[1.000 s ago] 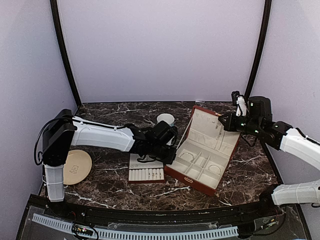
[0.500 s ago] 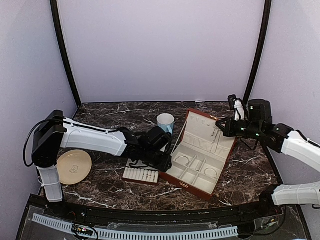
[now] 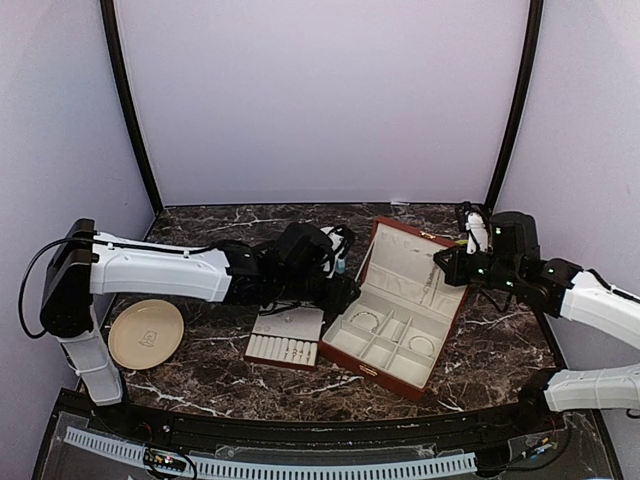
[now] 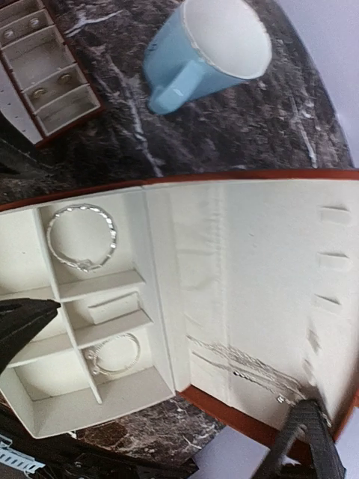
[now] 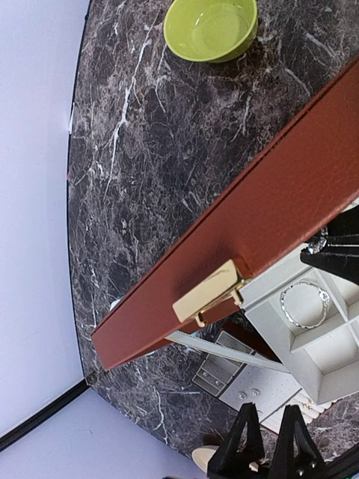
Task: Organize the mixed jewelry
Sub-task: Move the jewelry box to the center of the board, then adjust the jewelry box at the center of the board.
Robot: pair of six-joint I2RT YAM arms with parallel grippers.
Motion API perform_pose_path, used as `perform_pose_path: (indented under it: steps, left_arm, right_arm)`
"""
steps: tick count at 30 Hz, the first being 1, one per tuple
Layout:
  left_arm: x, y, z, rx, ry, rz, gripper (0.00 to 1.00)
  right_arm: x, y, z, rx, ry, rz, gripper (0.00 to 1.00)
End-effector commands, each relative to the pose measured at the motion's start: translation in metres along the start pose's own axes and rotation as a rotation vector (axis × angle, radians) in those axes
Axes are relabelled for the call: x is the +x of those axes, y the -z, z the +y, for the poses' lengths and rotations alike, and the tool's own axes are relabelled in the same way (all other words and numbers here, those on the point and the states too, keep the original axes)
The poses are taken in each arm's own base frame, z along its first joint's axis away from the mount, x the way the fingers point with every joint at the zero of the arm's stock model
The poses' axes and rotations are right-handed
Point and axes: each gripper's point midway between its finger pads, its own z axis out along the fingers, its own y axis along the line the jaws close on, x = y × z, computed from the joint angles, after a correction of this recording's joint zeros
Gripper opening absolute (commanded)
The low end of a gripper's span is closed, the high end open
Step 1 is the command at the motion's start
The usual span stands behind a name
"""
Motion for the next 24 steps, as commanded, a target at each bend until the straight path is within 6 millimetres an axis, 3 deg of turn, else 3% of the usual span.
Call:
perform_pose_path:
  steps: [1, 4, 10, 15, 24]
  left_arm:
    - [-0.056, 0.022, -0.032, 0.118, -0.188, -0.229, 0.58]
    - [-0.068, 0.020, -0.062, 0.258, -0.303, -0.291, 0.59]
    - [-0.064, -0.006, -0.095, 0.401, -0.457, -0.308, 0.59]
    - [-0.044, -0.019, -0.110, 0.462, -0.497, -0.303, 0.58]
    - [0.020, -0.054, -0.106, 0.439, -0.549, -0.198, 0.55]
  right_arm:
    - [-0.007, 0.001, -0.008, 0.052, 0.003, -0.064, 0.00]
    - [-0.006, 0.001, -0.010, 0.065, 0.002, -0.070, 0.00]
    - [-0.005, -0.002, -0.013, 0.088, 0.011, -0.077, 0.00]
    - [0.001, -0.004, -0.016, 0.100, 0.018, -0.067, 0.00]
    - [0.006, -0.009, -0.018, 0.120, 0.033, -0.071, 0.00]
